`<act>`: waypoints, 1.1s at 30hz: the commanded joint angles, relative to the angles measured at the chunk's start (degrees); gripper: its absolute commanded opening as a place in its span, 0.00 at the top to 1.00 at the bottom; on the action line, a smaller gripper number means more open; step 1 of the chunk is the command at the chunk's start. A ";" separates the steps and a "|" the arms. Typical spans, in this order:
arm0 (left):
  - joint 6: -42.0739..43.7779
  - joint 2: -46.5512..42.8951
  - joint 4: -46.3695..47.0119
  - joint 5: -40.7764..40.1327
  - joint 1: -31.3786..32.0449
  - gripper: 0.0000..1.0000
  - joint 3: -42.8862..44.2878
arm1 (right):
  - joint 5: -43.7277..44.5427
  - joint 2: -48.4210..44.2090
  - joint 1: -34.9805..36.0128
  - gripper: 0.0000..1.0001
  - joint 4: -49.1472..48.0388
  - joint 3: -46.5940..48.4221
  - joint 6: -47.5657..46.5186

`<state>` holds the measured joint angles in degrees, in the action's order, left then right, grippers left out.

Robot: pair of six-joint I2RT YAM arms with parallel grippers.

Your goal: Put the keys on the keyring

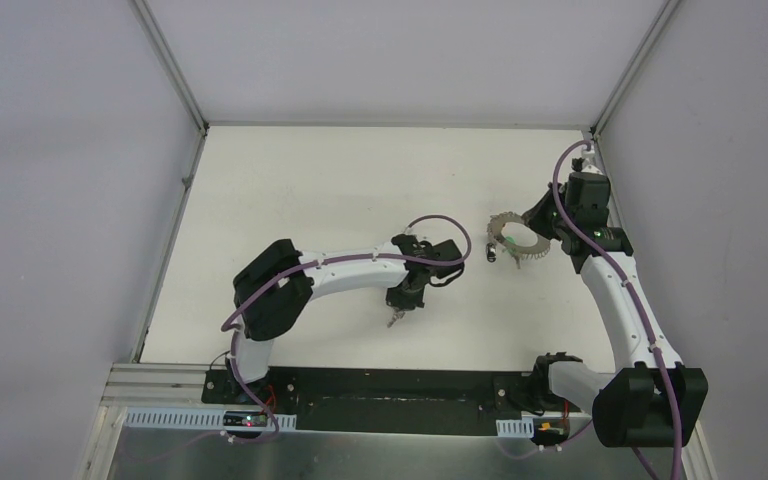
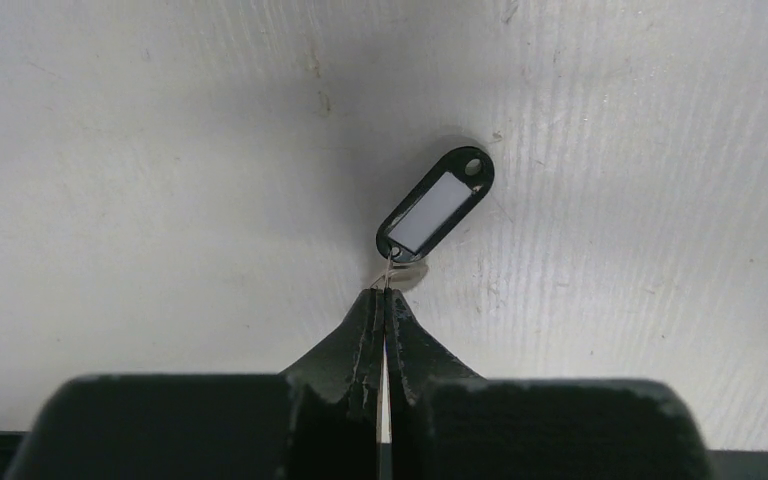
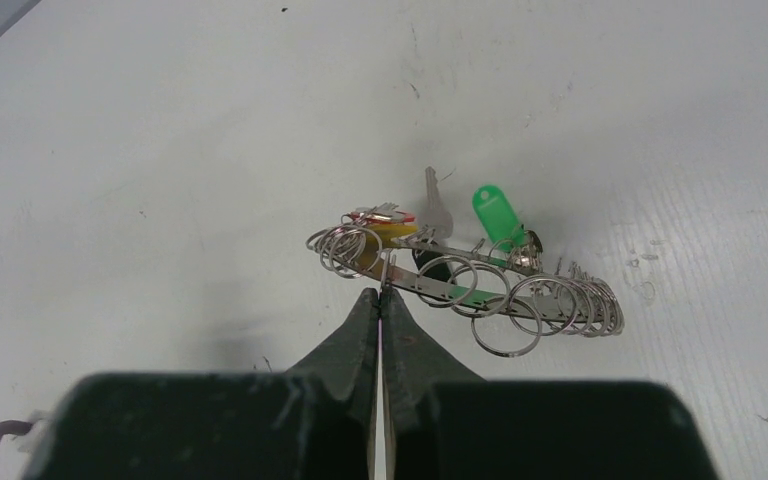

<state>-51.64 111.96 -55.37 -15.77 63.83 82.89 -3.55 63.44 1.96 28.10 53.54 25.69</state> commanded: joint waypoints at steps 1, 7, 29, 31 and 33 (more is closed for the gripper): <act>2.55 -6.97 -0.44 -0.09 -2.37 1.00 1.37 | -4.97 -2.21 -0.12 1.00 -5.79 0.34 -3.23; 5.75 -15.18 1.59 2.44 -8.12 1.00 -2.73 | -12.87 -2.67 0.37 1.00 -8.47 0.34 -7.29; 44.79 -52.00 12.48 7.46 -14.71 1.00 -16.84 | -40.61 -3.42 22.47 1.00 -9.09 5.51 -35.56; 49.39 -54.24 13.05 10.62 -14.71 1.00 -17.96 | -43.75 -3.94 24.07 1.00 -10.84 4.81 -36.38; 54.00 -56.54 14.04 14.36 -14.71 1.00 -19.21 | -45.98 -4.42 25.53 1.00 -12.36 3.46 -37.76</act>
<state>-10.52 59.46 -44.51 -8.84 48.77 65.58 -41.08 61.84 25.19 21.43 55.64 -6.70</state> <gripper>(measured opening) 0.008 0.005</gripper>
